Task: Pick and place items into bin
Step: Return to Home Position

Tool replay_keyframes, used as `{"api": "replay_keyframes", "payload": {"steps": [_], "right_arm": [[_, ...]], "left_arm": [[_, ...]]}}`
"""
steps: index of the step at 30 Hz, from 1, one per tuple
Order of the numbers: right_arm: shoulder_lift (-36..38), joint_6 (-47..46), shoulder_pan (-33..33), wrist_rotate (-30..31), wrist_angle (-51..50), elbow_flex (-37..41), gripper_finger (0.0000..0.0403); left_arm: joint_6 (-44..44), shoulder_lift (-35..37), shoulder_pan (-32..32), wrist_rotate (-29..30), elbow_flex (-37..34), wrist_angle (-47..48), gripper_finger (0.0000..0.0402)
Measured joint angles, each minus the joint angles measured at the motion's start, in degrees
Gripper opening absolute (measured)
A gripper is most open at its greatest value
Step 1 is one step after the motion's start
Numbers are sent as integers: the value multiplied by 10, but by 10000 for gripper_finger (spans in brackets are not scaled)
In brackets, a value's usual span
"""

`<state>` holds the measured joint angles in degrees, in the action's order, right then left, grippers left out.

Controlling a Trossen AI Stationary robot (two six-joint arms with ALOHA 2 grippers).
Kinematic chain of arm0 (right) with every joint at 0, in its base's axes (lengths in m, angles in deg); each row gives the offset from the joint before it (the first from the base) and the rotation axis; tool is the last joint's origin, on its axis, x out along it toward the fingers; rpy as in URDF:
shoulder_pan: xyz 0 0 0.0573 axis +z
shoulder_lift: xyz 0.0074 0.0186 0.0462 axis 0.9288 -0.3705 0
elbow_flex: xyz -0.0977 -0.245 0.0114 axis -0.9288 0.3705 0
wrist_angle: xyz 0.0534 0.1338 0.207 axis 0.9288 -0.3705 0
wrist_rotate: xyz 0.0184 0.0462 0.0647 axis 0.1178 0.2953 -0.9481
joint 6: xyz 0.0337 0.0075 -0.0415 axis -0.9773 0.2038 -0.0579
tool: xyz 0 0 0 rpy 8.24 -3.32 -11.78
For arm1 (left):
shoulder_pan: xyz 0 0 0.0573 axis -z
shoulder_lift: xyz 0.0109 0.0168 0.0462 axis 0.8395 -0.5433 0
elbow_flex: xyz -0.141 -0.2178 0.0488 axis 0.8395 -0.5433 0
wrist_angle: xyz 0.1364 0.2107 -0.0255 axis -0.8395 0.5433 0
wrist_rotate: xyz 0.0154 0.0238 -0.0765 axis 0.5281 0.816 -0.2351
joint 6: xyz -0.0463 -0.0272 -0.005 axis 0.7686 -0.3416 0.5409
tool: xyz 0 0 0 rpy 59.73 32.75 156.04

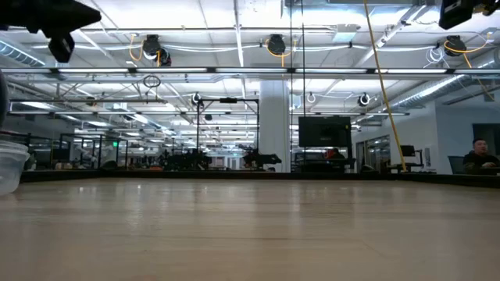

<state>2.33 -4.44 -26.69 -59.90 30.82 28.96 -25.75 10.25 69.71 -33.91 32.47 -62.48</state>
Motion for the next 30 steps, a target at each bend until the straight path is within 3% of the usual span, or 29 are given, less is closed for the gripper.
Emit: {"api": "replay_keyframes", "payload": {"steps": [10, 21, 30], "right_arm": [[1, -6, 0, -3, 185, 137, 167], [1, 10, 0, -4, 185, 134, 167], [0, 16, 0, -3, 137, 135, 167]], "left_arm": [[15, 2, -3, -43, -113, -155, 26], [23, 1, -19, -50, -221, -278, 26], [-3, -4, -52, -146, -230, -262, 26]]}}
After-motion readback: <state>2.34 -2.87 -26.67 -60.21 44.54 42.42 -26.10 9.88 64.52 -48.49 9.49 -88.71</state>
